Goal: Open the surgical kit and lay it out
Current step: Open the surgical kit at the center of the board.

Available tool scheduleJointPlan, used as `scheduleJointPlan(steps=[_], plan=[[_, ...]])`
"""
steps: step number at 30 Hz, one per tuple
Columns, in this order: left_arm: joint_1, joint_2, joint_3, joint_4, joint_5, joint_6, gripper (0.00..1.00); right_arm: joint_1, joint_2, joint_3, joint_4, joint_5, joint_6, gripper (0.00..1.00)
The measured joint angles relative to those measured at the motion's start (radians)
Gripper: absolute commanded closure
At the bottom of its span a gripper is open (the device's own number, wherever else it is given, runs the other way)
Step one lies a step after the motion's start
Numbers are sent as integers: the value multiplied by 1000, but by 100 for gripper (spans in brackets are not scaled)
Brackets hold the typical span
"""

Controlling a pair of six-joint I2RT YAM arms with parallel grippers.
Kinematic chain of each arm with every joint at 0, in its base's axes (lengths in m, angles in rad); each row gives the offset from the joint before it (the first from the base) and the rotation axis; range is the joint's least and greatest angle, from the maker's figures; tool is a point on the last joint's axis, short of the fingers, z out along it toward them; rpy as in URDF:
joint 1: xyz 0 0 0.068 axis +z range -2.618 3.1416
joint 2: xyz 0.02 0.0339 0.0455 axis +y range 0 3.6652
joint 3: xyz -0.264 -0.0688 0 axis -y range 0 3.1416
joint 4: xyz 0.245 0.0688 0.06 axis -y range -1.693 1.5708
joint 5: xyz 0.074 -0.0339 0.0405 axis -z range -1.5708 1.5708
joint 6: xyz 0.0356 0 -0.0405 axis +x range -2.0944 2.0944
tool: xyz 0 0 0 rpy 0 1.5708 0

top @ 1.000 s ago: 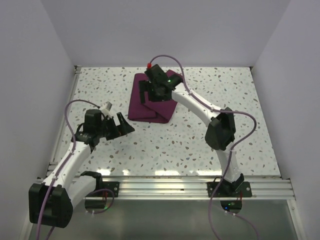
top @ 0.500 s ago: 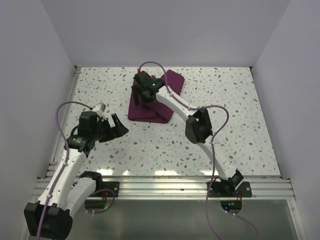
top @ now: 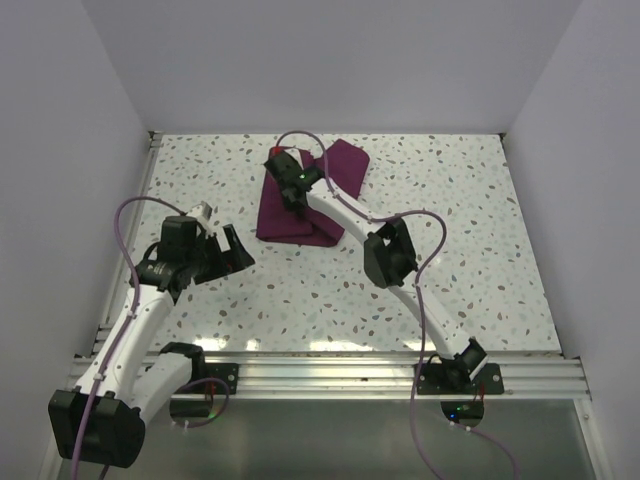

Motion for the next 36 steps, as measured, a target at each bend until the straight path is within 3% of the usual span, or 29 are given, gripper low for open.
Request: scheduleJointPlan(steps=[2, 8, 12, 17, 18, 19, 20, 21, 23, 30, 36], plan=[[0, 1, 0, 0, 2, 5, 0, -2, 1, 0, -3, 18, -5, 99], [0, 17, 8, 0, 0, 10, 0, -14, -74, -100, 20, 69, -2, 100], [0, 80, 75, -3, -8, 26, 0, -69, -275, -306, 35, 133, 39, 100], [-2, 193, 179, 37, -7, 42, 0, -248, -584, -585, 58, 198, 112, 100], [-3, 220, 196, 49, -5, 45, 0, -292, -627, -628, 55, 206, 129, 93], [-7, 246, 210, 59, -5, 50, 0, -325, -653, -661, 55, 216, 140, 69], [-14, 268, 222, 65, -4, 51, 0, -358, -673, -694, 51, 227, 157, 35], [-23, 292, 233, 73, -3, 54, 0, -387, -682, -723, 43, 235, 167, 8], [-47, 332, 248, 84, -4, 59, 0, -425, -679, -777, 19, 251, 182, 2], [-227, 515, 374, 86, -108, 60, 0, -451, -618, -901, -129, 285, 245, 2], [-435, 876, 735, 77, -295, 66, 3, -484, -684, -994, -144, 274, 247, 2]])
